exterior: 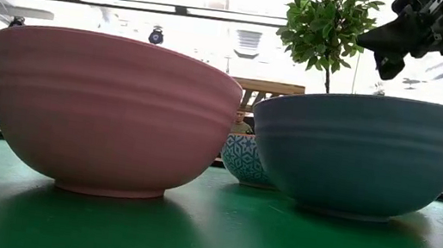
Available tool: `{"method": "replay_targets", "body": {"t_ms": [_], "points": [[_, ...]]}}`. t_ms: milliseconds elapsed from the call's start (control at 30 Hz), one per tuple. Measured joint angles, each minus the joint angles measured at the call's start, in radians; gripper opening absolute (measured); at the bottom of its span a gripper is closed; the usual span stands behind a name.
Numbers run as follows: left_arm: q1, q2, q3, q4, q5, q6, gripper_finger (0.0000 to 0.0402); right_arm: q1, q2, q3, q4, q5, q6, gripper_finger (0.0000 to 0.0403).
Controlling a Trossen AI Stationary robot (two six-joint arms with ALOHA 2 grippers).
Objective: Place and stack bowls onto a shelf
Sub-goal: Put the large green bowl on the shelf
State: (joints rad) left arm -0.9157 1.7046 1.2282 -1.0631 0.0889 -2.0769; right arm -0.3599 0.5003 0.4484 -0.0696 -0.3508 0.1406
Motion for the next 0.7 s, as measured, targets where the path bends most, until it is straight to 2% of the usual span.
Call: {"method": "replay_targets", "body": {"t_ms": [200, 400, 600, 700], "points": [[0.001, 0.000, 0.014, 0.010, -0.003, -0.002, 0.0009, 0.000, 0.000, 0.000, 0.000, 0.001, -0.009, 0.0009], [0.000, 0.000, 0.113, -0.066, 0.014, 0.020, 0.0003, 0.000, 0.000, 0.000, 0.000, 0.003, -0.034, 0.0009], [0.000, 0.000, 0.286, -0.127, 0.053, 0.216, 0.0002, 0.000, 0.000, 0.000, 0.000, 0.003, -0.038, 0.0009], [0.007, 0.000, 0.375, -0.142, -0.009, 0.323, 0.0001, 0.000, 0.000, 0.000, 0.000, 0.003, -0.037, 0.0009]]}}
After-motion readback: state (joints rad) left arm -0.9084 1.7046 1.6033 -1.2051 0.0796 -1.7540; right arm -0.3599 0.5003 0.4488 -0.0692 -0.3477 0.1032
